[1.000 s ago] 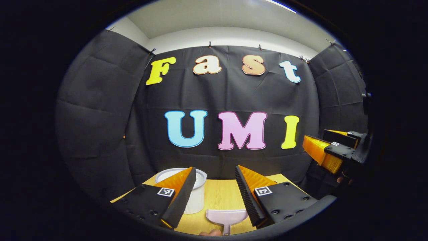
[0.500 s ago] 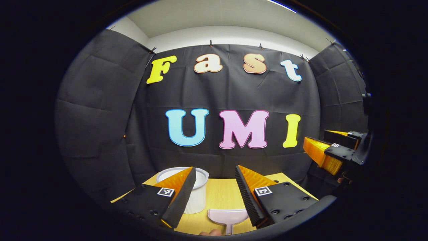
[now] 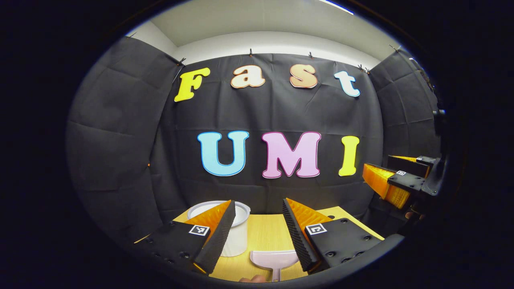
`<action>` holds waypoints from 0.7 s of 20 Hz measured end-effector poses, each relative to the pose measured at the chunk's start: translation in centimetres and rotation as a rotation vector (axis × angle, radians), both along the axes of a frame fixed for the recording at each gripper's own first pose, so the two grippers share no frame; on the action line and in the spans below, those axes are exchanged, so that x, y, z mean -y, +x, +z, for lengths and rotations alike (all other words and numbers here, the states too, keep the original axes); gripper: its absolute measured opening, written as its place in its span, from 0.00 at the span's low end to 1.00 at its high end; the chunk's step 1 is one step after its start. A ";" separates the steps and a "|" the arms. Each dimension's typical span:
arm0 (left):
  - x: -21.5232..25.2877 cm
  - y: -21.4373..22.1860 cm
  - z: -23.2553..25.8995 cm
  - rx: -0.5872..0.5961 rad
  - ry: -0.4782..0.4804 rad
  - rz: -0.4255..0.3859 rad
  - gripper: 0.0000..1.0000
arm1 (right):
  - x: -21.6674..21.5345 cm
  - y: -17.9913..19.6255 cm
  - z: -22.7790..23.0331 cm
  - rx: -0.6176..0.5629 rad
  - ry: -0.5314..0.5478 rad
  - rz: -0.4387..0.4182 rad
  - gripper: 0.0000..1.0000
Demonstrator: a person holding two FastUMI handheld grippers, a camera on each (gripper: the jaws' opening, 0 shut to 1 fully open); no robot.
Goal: Pick up the small broom and dustpan from the desktop, sweep the trash into the dustpan with the broom, and then empty the trash into the garbage bin.
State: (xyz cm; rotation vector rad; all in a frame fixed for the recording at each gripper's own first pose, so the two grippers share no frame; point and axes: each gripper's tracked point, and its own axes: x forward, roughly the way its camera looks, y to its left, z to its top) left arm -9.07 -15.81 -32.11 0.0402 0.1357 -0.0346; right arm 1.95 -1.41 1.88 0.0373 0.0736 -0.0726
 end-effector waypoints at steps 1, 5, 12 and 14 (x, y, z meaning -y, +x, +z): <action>0.1 0.1 -0.1 -0.001 0.001 -0.002 0.70 | 0.2 0.0 -0.1 -0.001 -0.002 -0.003 0.92; 0.4 0.1 0.1 0.002 0.010 -0.011 0.70 | 0.7 0.0 -0.3 -0.007 -0.003 -0.017 0.97; 0.5 0.3 -0.1 -0.007 0.021 -0.017 0.70 | 0.9 -0.1 -0.9 -0.025 -0.010 -0.023 0.97; 0.6 0.4 -0.1 -0.007 0.021 -0.018 0.70 | 0.9 -0.1 -0.9 -0.024 -0.012 -0.024 0.92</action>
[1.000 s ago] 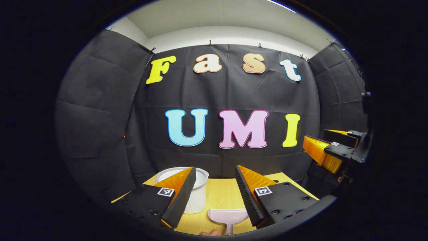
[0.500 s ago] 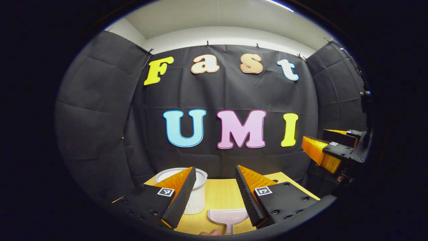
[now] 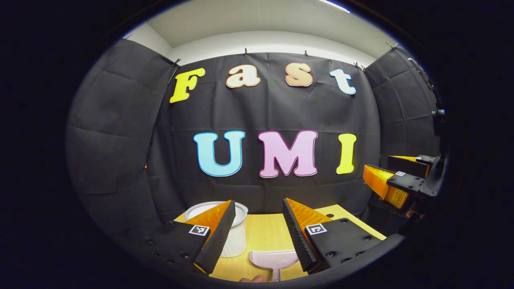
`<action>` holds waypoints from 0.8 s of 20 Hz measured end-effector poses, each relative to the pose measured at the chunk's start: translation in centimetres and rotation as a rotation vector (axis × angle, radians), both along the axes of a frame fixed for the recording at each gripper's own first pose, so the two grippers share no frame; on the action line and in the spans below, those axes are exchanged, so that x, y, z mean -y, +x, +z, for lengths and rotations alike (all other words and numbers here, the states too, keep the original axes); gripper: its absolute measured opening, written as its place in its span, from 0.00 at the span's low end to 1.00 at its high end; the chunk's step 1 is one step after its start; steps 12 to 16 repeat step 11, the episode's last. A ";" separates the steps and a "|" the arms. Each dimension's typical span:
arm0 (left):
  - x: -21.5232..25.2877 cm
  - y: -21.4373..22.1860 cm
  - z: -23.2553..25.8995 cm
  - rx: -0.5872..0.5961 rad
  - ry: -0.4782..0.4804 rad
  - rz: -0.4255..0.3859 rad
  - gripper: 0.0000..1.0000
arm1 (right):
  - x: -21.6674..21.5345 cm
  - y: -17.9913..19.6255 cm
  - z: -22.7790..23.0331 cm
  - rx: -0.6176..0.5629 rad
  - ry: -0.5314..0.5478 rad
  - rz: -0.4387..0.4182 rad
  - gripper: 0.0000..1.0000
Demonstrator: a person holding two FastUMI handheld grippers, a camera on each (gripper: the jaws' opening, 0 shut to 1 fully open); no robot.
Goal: Pick up the small broom and dustpan from the desktop, sweep the trash into the dustpan with the broom, and then empty the trash into the garbage bin.
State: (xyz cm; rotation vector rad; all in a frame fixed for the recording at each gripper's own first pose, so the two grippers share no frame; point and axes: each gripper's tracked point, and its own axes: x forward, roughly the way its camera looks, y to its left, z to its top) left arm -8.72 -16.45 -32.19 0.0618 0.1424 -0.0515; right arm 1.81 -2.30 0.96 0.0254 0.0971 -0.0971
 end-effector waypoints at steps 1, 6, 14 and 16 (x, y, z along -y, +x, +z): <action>-0.1 0.1 -0.1 -0.001 0.001 0.002 0.70 | 0.0 -0.1 0.0 0.000 0.001 -0.001 0.92; -0.5 0.2 -0.2 0.003 -0.002 0.012 0.70 | -0.1 0.1 -0.1 0.000 -0.002 -0.001 0.92; -0.4 0.7 -0.6 -0.014 0.005 0.009 0.70 | 0.0 0.1 -0.2 -0.002 0.006 -0.002 0.97; -0.4 0.7 -0.6 -0.014 0.005 0.009 0.70 | 0.0 0.1 -0.2 -0.002 0.006 -0.002 0.97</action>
